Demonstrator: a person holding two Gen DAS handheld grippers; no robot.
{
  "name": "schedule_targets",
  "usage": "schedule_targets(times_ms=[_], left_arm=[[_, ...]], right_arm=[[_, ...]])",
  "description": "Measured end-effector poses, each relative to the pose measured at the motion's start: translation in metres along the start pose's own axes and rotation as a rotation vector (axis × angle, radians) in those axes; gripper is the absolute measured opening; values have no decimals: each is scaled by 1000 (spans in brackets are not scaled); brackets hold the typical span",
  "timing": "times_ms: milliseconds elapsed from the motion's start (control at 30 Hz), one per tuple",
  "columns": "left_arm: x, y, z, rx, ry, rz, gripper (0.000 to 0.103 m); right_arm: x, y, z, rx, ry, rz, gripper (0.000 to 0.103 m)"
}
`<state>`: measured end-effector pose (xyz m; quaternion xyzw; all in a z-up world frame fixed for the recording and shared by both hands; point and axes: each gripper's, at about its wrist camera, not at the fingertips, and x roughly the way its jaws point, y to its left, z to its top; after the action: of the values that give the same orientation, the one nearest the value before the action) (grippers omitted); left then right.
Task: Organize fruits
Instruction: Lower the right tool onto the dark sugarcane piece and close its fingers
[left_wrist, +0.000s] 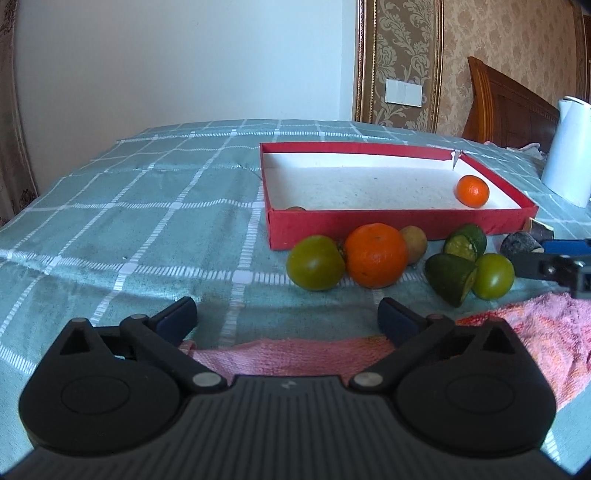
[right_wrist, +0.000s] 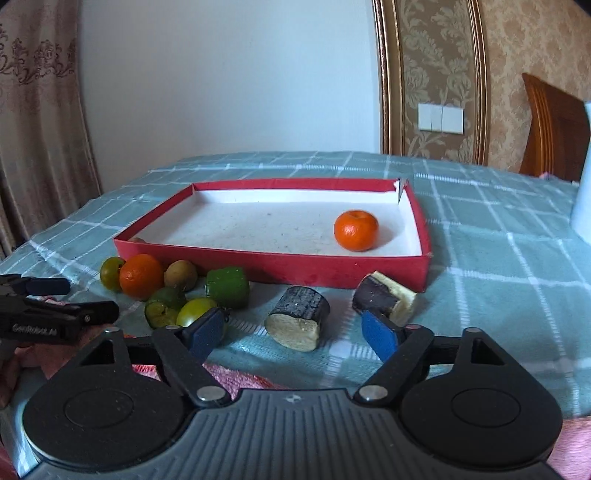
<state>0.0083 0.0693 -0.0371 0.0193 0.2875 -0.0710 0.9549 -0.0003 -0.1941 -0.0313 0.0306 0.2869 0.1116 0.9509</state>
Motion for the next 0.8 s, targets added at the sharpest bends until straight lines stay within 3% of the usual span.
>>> schedule_targets(times_ms=[267, 300, 367, 533, 800], left_arm=[[2, 3, 1, -3, 1, -8, 103], [2, 2, 1, 0, 3, -6, 103], [2, 2, 1, 3, 3, -5, 103], [2, 2, 1, 0, 1, -10, 103], [2, 2, 0, 0, 1, -10, 103]], right_arm=[[16, 8, 3, -34, 41, -53, 74], [17, 9, 4, -29, 43, -45, 69], [21, 10, 5, -29, 57, -39, 52], [21, 8, 6, -19, 52, -62, 42], [21, 6, 6, 0, 50, -63, 40]])
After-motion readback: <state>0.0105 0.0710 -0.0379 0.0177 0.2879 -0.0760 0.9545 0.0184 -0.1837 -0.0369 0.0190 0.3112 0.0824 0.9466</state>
